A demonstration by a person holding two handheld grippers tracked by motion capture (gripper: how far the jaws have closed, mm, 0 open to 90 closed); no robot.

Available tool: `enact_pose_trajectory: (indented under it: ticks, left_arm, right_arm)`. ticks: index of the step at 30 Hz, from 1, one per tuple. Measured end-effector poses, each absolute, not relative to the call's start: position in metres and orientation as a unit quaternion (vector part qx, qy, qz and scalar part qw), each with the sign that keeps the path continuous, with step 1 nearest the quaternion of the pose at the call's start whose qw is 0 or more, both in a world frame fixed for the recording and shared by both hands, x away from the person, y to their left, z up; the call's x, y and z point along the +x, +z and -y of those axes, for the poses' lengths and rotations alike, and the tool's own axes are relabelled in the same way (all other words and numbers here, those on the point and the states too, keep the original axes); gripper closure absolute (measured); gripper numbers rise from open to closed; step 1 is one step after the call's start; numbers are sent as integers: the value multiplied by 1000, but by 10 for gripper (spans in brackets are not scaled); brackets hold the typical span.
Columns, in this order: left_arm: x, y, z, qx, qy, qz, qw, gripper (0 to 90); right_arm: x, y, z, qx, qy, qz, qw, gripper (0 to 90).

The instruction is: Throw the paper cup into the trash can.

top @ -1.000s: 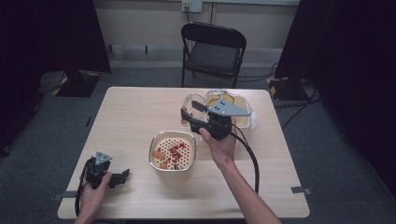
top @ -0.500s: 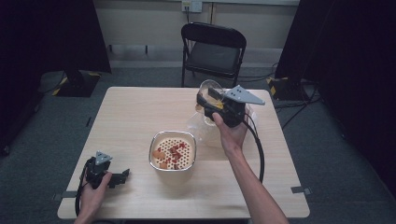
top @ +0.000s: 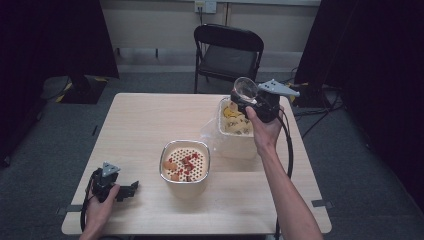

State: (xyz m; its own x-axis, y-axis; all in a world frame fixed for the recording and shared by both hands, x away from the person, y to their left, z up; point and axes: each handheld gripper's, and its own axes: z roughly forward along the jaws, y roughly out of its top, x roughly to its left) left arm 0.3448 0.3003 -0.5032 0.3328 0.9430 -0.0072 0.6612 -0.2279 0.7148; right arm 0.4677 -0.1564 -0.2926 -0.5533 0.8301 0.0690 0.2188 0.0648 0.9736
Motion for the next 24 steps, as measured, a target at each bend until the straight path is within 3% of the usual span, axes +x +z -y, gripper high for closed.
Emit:
enact_pose_trajectory:
  ticks: [15, 20, 21, 24]
  left_arm:
    - [345, -503, -300, 752, 221, -533, 318, 0]
    - [345, -503, -300, 752, 221, -534, 318, 0]
    - [345, -503, -300, 752, 221, -534, 318, 0]
    - [345, -503, -300, 752, 221, -533, 318, 0]
  right_arm:
    - [496, -307, 172, 432, 525, -687, 258, 440]
    - [500, -310, 171, 437, 518, -689, 256, 342]
    - [500, -310, 171, 439, 516, -689, 258, 278]
    - [501, -310, 171, 440, 514, -690, 256, 261]
